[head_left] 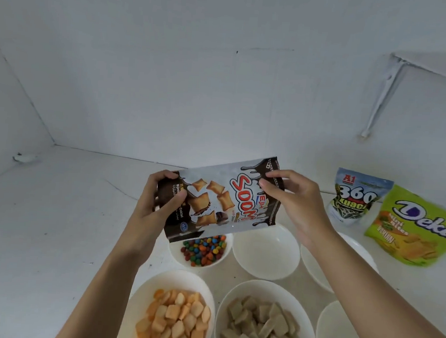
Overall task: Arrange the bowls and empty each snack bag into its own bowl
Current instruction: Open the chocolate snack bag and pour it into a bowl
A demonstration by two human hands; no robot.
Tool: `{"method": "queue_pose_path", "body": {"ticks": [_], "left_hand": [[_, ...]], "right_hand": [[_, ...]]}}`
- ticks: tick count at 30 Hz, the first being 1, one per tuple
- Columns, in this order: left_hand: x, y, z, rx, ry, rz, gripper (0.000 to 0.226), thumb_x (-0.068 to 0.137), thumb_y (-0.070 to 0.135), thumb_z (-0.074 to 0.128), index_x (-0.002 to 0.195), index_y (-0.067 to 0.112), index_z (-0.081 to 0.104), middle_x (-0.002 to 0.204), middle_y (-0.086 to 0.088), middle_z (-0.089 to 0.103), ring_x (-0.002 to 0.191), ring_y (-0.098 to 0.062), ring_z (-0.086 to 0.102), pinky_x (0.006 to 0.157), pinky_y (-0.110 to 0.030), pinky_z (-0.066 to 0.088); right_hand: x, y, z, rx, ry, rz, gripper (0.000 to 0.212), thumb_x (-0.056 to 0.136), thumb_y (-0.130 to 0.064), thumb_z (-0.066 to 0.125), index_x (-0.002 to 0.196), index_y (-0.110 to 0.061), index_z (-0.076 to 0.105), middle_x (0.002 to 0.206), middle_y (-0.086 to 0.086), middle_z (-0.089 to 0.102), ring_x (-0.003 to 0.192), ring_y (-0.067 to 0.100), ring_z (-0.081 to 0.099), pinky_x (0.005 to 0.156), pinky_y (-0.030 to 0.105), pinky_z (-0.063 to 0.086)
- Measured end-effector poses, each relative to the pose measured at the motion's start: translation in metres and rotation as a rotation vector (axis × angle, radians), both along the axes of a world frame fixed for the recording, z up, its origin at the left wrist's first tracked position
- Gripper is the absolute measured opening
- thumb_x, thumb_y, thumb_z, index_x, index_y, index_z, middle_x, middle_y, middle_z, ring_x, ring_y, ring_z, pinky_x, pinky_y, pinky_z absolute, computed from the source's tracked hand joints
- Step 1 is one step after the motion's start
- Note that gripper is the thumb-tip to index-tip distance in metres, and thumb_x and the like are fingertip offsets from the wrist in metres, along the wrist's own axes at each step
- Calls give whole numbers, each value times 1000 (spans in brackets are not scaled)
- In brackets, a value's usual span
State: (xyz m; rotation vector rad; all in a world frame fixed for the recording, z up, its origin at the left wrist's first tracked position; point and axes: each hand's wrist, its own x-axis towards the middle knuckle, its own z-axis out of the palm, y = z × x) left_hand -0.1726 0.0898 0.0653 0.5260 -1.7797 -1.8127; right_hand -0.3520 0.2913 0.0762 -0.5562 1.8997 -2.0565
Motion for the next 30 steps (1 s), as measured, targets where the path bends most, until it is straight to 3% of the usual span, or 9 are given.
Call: {"method": "queue_pose_path", "body": {"ticks": [2, 5, 7, 11, 15, 19, 23, 27, 30], "left_hand": [[2, 6, 3, -110, -57, 49, 40, 89, 38, 64, 126, 33, 49, 124, -12, 57, 111, -30, 63, 77, -48, 62], [-4, 16, 0, -331, -109, 161, 29, 96, 38, 59, 123, 32, 50, 117, -6, 55, 105, -20, 57, 72, -33, 56], [-9, 24, -6, -356, -111, 180, 19, 98, 36, 60, 115, 30, 57, 110, -4, 60, 104, -21, 58, 80, -40, 54], [-12, 33, -19, -454, -191, 213, 5, 96, 33, 65, 101, 36, 64, 117, 5, 62, 114, -17, 57, 86, -38, 52], [-5, 29, -27, -659, -452, 277, 4, 94, 43, 64, 96, 46, 63, 119, 10, 56, 117, -15, 52, 98, -56, 49], [5, 31, -26, -300, -365, 246, 6, 96, 36, 65, 92, 40, 64, 111, -2, 67, 106, -27, 67, 84, -50, 61], [12, 42, -29, -8, -262, 92, 21, 96, 38, 61, 116, 34, 57, 114, -15, 71, 94, -30, 75, 79, -46, 63], [6, 55, -27, 49, -111, 69, 39, 92, 36, 63, 130, 37, 51, 135, -5, 55, 110, -33, 69, 83, -50, 62], [-2, 59, -15, 79, 18, 96, 44, 88, 32, 66, 130, 38, 52, 136, -6, 56, 111, -35, 70, 89, -57, 58]], "right_hand": [[-1, 4, -12, 17, -33, 37, 19, 81, -12, 83, 97, -19, 76, 96, 4, 79, 85, 19, 77, 62, 23, 58], [2, 6, -28, -16, -100, 84, 16, 83, -2, 78, 94, -14, 75, 96, 9, 78, 90, 27, 76, 75, 40, 62], [4, 7, -35, -73, -168, 97, 15, 85, 3, 74, 94, -8, 74, 96, 13, 78, 92, 30, 75, 81, 45, 61], [7, 8, -37, -151, -210, 131, 16, 86, 4, 72, 98, -6, 72, 98, 13, 77, 93, 28, 75, 74, 36, 59], [6, 7, -30, -183, -151, 162, 17, 87, 2, 72, 100, -7, 72, 100, 10, 78, 92, 23, 76, 72, 32, 59], [3, 9, -25, -231, -116, 150, 16, 89, 1, 71, 98, -12, 73, 95, 7, 75, 87, 19, 72, 72, 37, 58], [2, 10, -24, -294, -141, 136, 18, 90, 1, 69, 97, -14, 74, 94, 7, 75, 91, 21, 71, 81, 47, 58], [0, 8, -12, -366, -156, 136, 18, 90, 3, 67, 101, -10, 72, 100, 10, 76, 96, 24, 72, 80, 44, 59], [-3, 8, 2, -440, -177, 135, 19, 91, 5, 64, 103, -9, 70, 102, 9, 76, 95, 22, 73, 75, 36, 59]]}}
